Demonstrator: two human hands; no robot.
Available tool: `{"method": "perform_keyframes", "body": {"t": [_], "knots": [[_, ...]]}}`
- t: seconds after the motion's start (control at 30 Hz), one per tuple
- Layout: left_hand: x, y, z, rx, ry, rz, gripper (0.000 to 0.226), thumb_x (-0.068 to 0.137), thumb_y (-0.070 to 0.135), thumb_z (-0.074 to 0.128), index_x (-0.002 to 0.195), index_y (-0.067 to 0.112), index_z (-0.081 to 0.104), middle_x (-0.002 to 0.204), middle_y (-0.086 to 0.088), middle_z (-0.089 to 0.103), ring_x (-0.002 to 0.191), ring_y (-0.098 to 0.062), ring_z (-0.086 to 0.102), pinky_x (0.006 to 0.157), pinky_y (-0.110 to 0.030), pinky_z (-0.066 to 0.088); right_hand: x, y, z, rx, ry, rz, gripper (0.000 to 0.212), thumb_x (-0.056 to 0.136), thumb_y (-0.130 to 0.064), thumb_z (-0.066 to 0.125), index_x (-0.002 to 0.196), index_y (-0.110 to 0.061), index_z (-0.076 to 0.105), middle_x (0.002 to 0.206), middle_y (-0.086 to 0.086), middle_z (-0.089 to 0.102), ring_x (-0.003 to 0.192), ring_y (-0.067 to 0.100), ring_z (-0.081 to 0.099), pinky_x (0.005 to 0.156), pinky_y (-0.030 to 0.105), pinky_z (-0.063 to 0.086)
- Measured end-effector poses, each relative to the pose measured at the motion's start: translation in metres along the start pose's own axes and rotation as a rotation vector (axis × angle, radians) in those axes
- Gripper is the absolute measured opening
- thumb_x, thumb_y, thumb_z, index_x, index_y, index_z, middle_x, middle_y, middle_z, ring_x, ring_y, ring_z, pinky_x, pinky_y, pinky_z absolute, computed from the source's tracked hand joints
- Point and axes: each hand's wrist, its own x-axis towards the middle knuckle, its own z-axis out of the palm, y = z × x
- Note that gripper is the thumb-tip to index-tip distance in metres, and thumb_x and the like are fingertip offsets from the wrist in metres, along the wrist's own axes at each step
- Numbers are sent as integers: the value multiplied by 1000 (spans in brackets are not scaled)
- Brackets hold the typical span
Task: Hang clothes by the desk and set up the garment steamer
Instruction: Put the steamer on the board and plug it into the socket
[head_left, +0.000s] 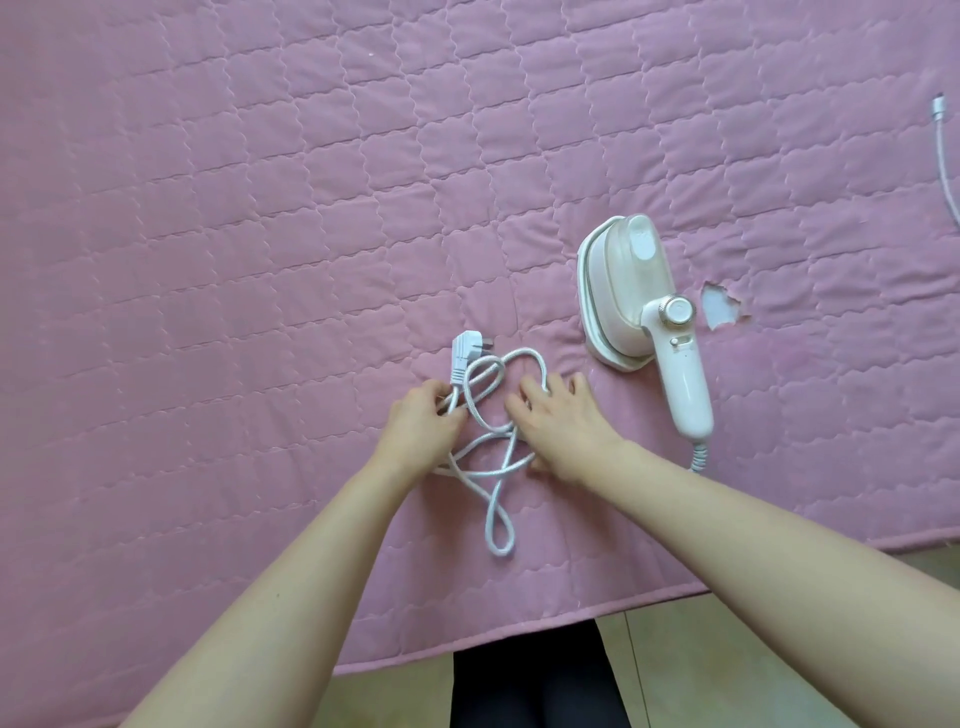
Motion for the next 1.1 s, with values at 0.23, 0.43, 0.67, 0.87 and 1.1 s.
{"method": "perform_keyframes", "body": {"t": [0.23, 0.43, 0.67, 0.87, 1.1], "knots": [[3, 17, 10, -95, -2, -26, 67, 63, 63, 73, 115, 27, 50, 98, 17, 60, 103, -14, 58, 91, -37, 45, -8, 0, 7, 184, 59, -56, 24, 84, -12, 59, 108, -12, 58, 108, 7, 57, 89, 35, 58, 70, 38, 33], [12, 12, 11, 139, -51, 20, 27, 75, 24, 67, 93, 18, 47, 87, -2, 58, 87, -24, 51, 60, -29, 37, -18, 19, 0, 496, 94, -18, 18, 86, -20, 57, 100, -9, 54, 103, 12, 58, 92, 37, 58, 71, 43, 44], [5, 8, 2, 115, -341, 150, 32, 64, 18, 56, 95, 24, 60, 76, 5, 63, 72, -20, 57, 72, -36, 51, -1, 31, -9, 789, -19, 168, 13, 72, -18, 65, 73, -27, 56, 88, 2, 68, 88, 25, 62, 73, 36, 48], [-4, 19, 11, -24, -411, 101, 19, 69, 43, 58, 81, 29, 57, 71, 9, 60, 83, -19, 55, 84, -41, 45, 17, 38, -18, 919, -13, 318, 2, 68, -17, 66, 68, -19, 65, 80, 6, 71, 80, 24, 64, 72, 33, 52], [-19, 31, 6, -287, -552, 115, 13, 93, 42, 55, 87, 31, 60, 68, 12, 58, 66, 1, 53, 67, -10, 40, 18, 38, -32, 908, -102, 290, 4, 65, -11, 71, 69, -12, 69, 70, 8, 72, 73, 20, 67, 66, 32, 55]]}}
